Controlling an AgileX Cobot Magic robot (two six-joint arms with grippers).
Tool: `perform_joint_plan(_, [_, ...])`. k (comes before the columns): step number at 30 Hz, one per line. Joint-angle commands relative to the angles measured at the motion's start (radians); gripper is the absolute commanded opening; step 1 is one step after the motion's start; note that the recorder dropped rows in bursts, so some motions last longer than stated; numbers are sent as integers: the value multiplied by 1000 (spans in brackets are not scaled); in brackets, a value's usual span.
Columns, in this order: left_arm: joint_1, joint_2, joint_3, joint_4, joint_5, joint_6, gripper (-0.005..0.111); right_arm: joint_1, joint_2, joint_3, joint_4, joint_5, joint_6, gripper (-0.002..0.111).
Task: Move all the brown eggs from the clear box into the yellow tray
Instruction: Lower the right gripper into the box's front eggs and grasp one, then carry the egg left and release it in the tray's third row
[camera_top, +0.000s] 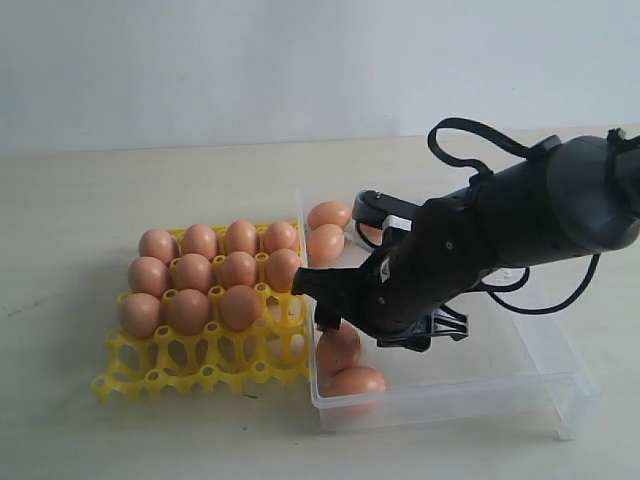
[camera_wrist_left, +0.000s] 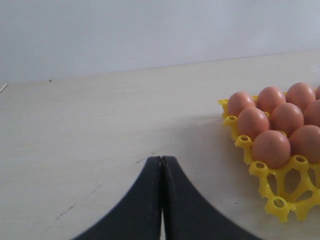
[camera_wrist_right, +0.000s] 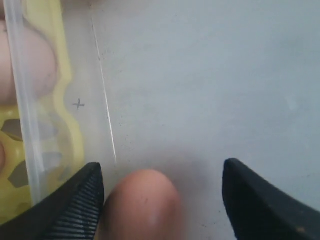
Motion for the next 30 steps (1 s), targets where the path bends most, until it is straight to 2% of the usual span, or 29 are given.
perform_joint_plan(1, [-6, 3, -5, -5, -4, -4, 0, 12, 23, -3, 7, -16, -7, 63])
perform_joint_plan(3, [-6, 3, -5, -5, -4, -4, 0, 12, 23, -3, 7, -16, -7, 55])
perform_joint_plan(5, [-6, 3, -5, -5, -4, -4, 0, 12, 21, -3, 7, -16, -7, 43])
perform_joint_plan(9, [-6, 3, -5, -5, -4, -4, 0, 12, 21, -3, -6, -20, -7, 5])
perform_joint_plan(10, [-6, 3, -5, -5, -4, -4, 0, 12, 15, -3, -14, -28, -9, 0])
perform_joint_plan(14, [-6, 3, -5, -5, -4, -4, 0, 12, -30, -3, -134, -69, -9, 0])
perform_joint_plan(19, [-6, 3, -5, -5, -4, -4, 0, 12, -103, -3, -354, -287, -11, 0])
perform_joint_plan(23, [-6, 3, -5, -5, -4, -4, 0, 21, -104, -3, -400, -497, -11, 0])
perform_joint_plan(30, [-6, 3, -5, -5, -4, -4, 0, 23, -27, -3, -453, -667, -38, 0])
